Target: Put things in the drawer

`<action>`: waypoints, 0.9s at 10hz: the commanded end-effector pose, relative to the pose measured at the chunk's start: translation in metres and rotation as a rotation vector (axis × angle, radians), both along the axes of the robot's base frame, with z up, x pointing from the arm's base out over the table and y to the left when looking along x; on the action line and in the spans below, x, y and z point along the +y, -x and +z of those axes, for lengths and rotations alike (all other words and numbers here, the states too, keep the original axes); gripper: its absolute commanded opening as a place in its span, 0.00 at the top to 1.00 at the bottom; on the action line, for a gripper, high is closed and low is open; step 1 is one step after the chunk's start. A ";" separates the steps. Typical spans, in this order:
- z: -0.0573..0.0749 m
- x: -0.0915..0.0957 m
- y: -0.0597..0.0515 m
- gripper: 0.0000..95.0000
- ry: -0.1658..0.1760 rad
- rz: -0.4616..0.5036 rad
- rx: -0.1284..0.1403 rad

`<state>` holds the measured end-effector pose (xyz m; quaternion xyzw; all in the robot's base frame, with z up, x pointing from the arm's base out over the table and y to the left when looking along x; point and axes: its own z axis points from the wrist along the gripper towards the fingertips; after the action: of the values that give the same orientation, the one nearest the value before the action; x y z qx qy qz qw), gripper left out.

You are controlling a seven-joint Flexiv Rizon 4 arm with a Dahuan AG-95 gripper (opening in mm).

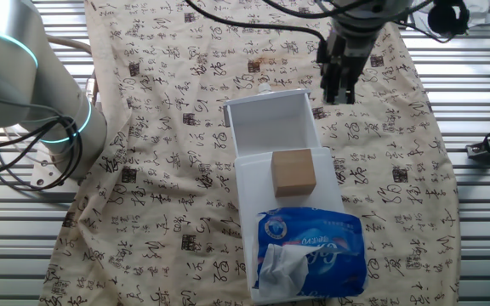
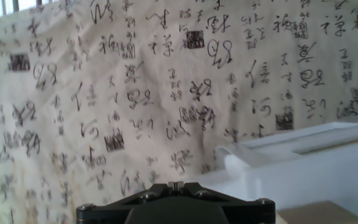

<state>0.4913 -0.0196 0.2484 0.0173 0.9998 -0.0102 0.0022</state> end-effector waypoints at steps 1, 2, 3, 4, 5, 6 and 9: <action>0.014 -0.014 0.012 1.00 0.012 0.038 0.013; 0.021 -0.022 0.020 1.00 0.022 0.063 0.014; 0.025 -0.028 0.026 1.00 0.027 0.077 0.015; 0.030 -0.034 0.032 1.00 0.030 0.088 0.016; 0.033 -0.038 0.037 1.00 0.032 0.097 0.016; 0.035 -0.042 0.041 1.00 0.038 0.110 0.016; 0.040 -0.053 0.050 1.00 0.044 0.146 0.016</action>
<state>0.4391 -0.0760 0.2887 -0.0595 0.9977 -0.0326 -0.0052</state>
